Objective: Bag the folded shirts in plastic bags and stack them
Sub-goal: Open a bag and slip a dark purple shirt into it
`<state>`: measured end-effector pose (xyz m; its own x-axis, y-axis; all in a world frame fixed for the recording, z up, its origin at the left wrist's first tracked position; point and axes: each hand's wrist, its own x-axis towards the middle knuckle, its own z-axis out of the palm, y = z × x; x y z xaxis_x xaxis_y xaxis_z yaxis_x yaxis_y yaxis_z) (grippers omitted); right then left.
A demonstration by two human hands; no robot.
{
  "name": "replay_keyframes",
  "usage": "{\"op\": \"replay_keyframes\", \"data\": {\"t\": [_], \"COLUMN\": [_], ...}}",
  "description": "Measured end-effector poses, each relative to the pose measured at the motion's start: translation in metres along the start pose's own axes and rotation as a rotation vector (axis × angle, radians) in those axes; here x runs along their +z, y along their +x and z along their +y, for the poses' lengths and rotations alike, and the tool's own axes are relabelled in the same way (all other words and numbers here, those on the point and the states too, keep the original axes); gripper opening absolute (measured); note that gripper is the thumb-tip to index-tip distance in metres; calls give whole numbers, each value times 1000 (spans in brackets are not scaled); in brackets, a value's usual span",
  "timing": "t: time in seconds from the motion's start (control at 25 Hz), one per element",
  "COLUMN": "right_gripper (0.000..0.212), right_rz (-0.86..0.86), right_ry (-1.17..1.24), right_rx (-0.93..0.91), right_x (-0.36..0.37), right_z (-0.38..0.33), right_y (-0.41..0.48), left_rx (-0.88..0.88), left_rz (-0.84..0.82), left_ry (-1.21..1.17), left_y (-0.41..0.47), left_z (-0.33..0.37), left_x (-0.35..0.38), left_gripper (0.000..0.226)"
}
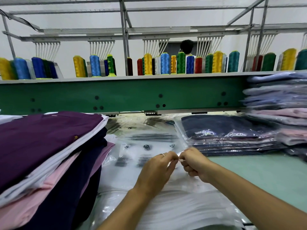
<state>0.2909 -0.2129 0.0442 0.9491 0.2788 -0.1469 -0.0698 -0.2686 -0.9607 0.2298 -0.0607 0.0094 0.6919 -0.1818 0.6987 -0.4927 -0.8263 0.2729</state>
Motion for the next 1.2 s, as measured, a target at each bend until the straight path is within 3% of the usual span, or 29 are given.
{"op": "replay_keyframes", "data": {"t": [0.36,0.56,0.72,0.88,1.04,1.2], "right_gripper": [23,8,31,28,22,19], "right_rz": [13,112,139,127,161,183], "right_ry": [10,101,97,59,33,25], "right_rx": [-62,-68,-30,-27,-33,-28], "right_x": [6,-16,-31,-37,-44,-47], "right_z": [-3,2,12,14,15,15], "right_y": [-3,14,25,27,27,28], "left_rx": [23,-138,-242,-396,-527,-670], "left_rz": [72,-15,-167,-281,-288,-184], "left_ry": [199,176,222,216,288,326], "left_y": [0,-5,-12,-16,-16,-13], "left_z": [4,-15,-34,-53,-61,-65], "left_x": [0,-10,-30,-53,-60,-67], "left_gripper": [17,19,18,16,13,17]}}
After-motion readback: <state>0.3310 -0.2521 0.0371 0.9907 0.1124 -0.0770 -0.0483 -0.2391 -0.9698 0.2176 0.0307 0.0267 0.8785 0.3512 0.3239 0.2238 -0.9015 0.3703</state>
